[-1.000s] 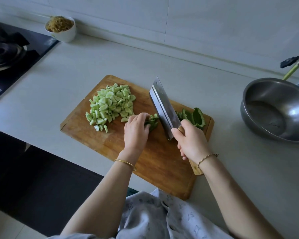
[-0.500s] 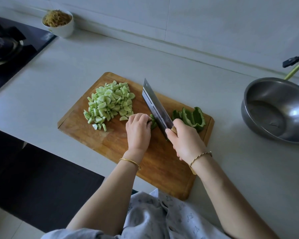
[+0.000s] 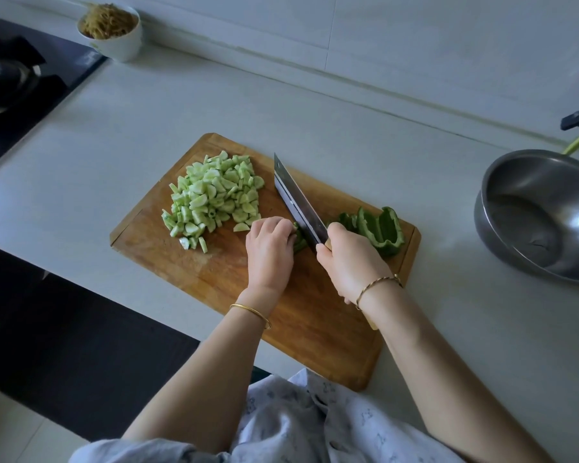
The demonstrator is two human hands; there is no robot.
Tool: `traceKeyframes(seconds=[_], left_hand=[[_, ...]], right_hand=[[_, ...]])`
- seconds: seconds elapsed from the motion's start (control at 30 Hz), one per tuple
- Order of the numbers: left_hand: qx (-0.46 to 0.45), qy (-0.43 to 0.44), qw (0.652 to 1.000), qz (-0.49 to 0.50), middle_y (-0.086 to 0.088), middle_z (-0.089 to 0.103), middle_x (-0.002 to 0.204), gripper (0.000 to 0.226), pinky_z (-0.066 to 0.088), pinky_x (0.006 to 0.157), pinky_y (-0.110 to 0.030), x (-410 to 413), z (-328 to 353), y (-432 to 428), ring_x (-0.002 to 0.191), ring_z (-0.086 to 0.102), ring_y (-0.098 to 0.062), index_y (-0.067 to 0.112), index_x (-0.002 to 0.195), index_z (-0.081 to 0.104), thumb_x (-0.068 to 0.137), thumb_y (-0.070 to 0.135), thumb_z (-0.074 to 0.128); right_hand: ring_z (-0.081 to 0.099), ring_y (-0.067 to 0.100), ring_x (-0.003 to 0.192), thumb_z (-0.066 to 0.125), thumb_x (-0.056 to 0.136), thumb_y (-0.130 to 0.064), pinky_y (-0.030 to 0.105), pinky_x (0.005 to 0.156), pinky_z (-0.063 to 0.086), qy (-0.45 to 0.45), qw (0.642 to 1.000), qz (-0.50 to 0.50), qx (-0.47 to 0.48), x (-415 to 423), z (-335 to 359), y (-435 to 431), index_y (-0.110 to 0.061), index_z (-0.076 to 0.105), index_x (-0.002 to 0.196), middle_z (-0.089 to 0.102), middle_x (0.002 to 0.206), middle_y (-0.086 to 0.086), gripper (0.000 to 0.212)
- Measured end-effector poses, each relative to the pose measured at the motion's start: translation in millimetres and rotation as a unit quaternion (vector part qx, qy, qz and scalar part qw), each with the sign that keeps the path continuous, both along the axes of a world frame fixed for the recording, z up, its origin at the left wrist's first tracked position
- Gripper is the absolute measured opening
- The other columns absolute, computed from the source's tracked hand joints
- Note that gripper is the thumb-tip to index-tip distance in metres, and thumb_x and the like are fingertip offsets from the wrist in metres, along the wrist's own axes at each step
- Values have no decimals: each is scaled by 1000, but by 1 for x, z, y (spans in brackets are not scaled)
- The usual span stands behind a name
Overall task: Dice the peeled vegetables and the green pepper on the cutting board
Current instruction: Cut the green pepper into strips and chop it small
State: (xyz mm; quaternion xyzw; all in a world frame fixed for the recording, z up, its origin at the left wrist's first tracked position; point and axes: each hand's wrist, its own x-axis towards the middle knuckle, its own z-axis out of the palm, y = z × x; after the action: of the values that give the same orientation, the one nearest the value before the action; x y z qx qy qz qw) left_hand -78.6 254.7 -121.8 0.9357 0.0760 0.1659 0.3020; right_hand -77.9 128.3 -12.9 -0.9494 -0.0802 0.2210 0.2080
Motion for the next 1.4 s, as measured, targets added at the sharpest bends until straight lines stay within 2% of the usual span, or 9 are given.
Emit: traceKeyframes(seconds=[0.23,0.37,0.43,0.57,0.63,0.8,1.1,1.23,1.4], left_hand=[[12,-11,1000,-6,-8,66,96,8,38,79,-37,-4,0,0,95,55,-33,5,78,62,81,-2,65],[18,-9,1000,-18,-8,67,97,5,44,80,-42,-8,1,0,96,56,-33,5,80,64,83,0,66],[31,-12,999,-33,-9,67,98,5,45,81,-43,-12,1,-2,96,57,-34,5,82,65,82,0,67],[37,-20,998,-39,-8,68,98,5,46,82,-45,-16,2,-3,98,58,-34,6,84,67,83,2,67],[34,-19,999,-28,-8,66,100,4,44,84,-47,-15,0,-3,101,56,-35,7,85,68,83,4,67],[-5,5,1000,10,-3,64,99,7,37,94,-45,-14,-1,-6,107,52,-28,11,91,66,84,9,66],[-30,8,1000,-3,-8,63,98,6,41,90,-39,-12,-3,-3,102,52,-30,5,85,60,83,0,63],[-20,3,1000,-16,-11,62,99,3,45,90,-41,-12,-4,-1,101,51,-32,2,85,61,84,0,63],[-6,-1,1000,-19,-12,63,101,2,44,91,-39,-12,-4,-1,102,52,-31,1,86,62,84,2,63]], right_hand=[[50,23,65,38,102,-26,33,56,41,-36,998,-45,31,-7,-28,8,-13,36,91,41,65,-5,17],[58,25,65,40,102,-28,44,61,56,-2,991,-101,87,-2,-33,1,-14,40,90,48,69,-2,18],[55,21,60,41,101,-29,47,64,58,18,983,-139,120,0,-35,-3,-13,42,91,51,71,1,20],[50,15,50,41,102,-30,30,43,51,39,975,-158,155,-2,-34,-6,-11,45,96,52,71,4,20],[49,15,48,41,102,-30,26,39,47,26,973,-159,166,-6,-33,-9,-10,46,96,53,70,5,21],[46,17,52,42,100,-31,41,54,54,-28,979,-129,156,-15,-24,-14,-17,37,78,50,66,3,27],[46,15,52,41,101,-30,40,58,55,-10,989,-92,118,-24,-18,-13,-15,39,84,48,67,-1,22],[60,23,66,39,102,-29,47,63,58,-6,993,-73,89,-20,-12,-5,-11,45,95,56,76,4,20],[60,23,66,37,102,-28,46,63,58,-8,997,-52,56,-17,-6,-1,-14,39,88,49,71,-2,19]])
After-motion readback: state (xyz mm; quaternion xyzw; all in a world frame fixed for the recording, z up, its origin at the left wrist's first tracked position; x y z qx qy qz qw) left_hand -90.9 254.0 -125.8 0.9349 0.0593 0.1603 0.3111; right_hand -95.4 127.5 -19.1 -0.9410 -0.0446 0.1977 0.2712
